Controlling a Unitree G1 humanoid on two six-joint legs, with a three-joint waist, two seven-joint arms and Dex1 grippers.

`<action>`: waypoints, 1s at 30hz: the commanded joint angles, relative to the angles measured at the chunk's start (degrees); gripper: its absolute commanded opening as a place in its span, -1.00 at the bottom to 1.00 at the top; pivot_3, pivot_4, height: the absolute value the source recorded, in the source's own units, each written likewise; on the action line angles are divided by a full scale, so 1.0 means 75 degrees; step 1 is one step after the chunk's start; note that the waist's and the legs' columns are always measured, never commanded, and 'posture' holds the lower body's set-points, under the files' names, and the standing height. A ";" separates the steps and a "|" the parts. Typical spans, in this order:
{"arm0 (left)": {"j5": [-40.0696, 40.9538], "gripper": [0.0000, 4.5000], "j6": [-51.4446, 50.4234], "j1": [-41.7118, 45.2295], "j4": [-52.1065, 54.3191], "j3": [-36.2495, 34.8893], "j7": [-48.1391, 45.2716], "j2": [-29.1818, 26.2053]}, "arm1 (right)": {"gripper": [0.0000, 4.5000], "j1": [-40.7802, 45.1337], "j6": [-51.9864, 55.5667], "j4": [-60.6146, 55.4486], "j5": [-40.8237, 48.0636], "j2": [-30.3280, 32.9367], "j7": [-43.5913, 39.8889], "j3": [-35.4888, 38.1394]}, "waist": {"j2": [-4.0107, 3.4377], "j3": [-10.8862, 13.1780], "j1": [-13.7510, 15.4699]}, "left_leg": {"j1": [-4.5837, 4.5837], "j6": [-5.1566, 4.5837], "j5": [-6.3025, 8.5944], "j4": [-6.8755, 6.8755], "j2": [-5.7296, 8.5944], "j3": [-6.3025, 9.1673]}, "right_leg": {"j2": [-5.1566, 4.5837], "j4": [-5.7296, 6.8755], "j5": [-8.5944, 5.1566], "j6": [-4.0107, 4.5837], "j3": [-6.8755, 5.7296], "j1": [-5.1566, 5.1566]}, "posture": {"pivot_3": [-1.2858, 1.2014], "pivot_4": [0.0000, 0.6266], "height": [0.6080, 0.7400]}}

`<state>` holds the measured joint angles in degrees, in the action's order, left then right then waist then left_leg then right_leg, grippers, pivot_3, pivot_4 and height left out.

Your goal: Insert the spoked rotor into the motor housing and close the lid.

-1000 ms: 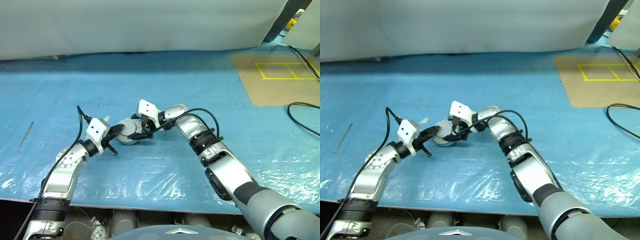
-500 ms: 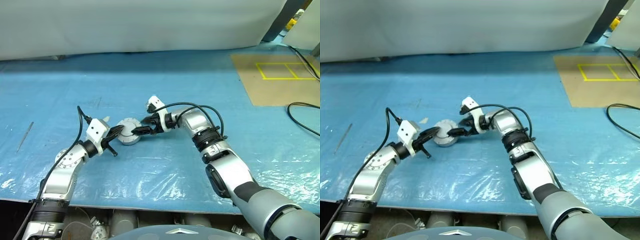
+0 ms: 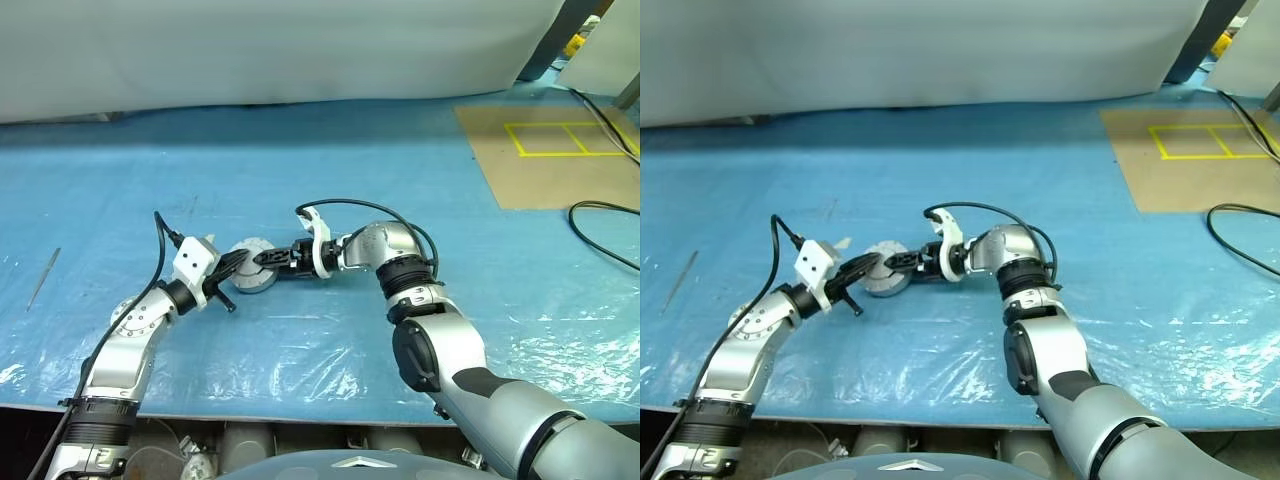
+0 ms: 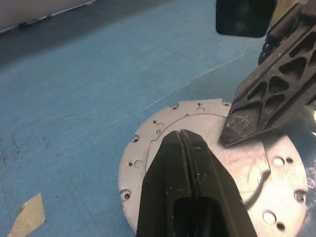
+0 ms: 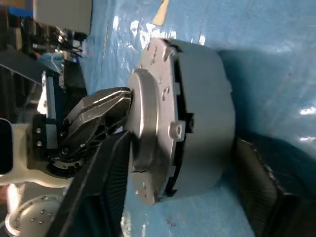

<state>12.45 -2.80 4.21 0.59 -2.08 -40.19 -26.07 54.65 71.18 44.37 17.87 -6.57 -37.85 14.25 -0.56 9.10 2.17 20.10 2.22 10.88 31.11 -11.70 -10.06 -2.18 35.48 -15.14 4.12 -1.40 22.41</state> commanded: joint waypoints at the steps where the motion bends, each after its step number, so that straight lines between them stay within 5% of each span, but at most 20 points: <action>1: -0.0201 -1.00 -0.0191 -0.0255 -0.0345 0.0274 -0.0005 0.0021 | 0.01 0.0295 0.0507 -0.0012 0.0891 -0.0636 0.0194 0.0516 | 0.0000 0.0000 -0.0010 | -0.0001 0.0007 0.0004 0.0000 -0.0005 0.0000 | 0.0006 0.0002 0.0003 -0.0005 0.0000 0.0001 | 0.03 -0.52 1.00; 6: -0.0197 -1.00 -0.0167 -0.0270 -0.0354 0.0263 0.0000 0.0018 | -0.42 0.0318 0.0690 -0.0053 0.1396 -0.0772 0.0675 0.1155 | 0.0001 0.0002 0.0017 | 0.0005 0.0015 0.0007 -0.0003 -0.0004 0.0000 | 0.0007 0.0006 0.0003 -0.0005 -0.0002 0.0007 | 0.03 -0.52 1.00; 15: 0.0364 -1.00 -0.0046 0.0038 -0.0313 -0.0385 0.0512 0.0511 | -0.43 0.0121 0.0183 -0.0043 0.1159 -0.0711 0.1142 0.0600 | 0.0001 0.0002 0.0019 | 0.0001 0.0015 0.0007 -0.0001 -0.0003 -0.0001 | 0.0004 0.0008 0.0003 -0.0005 -0.0002 0.0004 | 0.03 -0.52 1.00; 23: 0.3298 -1.00 -0.0927 0.0537 0.0088 -0.2659 0.1659 0.1648 | -0.43 0.0512 -0.0751 0.0289 0.2243 -0.0520 0.1575 0.1776 | 0.0056 0.0038 0.0059 | 0.0053 0.0016 0.0005 0.0026 -0.0005 -0.0001 | 0.0005 0.0021 0.0005 -0.0004 -0.0003 0.0041 | 0.03 -0.52 1.00; 30: 0.4754 -1.00 -0.2198 0.0058 0.0787 -0.2714 0.1433 0.1818 | -0.43 0.0885 -0.1554 0.0445 0.2924 -0.0438 0.1716 0.2339 | 0.0073 0.0049 0.0078 | 0.0220 0.0015 0.0003 0.0099 -0.0008 0.0003 | 0.0016 0.0024 0.0017 -0.0020 -0.0035 0.0147 | 0.03 -0.52 1.00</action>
<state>45.11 -17.53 5.01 3.09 -22.38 -28.66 -12.46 58.36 60.76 48.95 35.56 -7.35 -23.66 30.40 -0.02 9.46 2.76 21.88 2.33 10.91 31.94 -11.76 -10.03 -2.05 35.67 -15.01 3.97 -1.72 23.56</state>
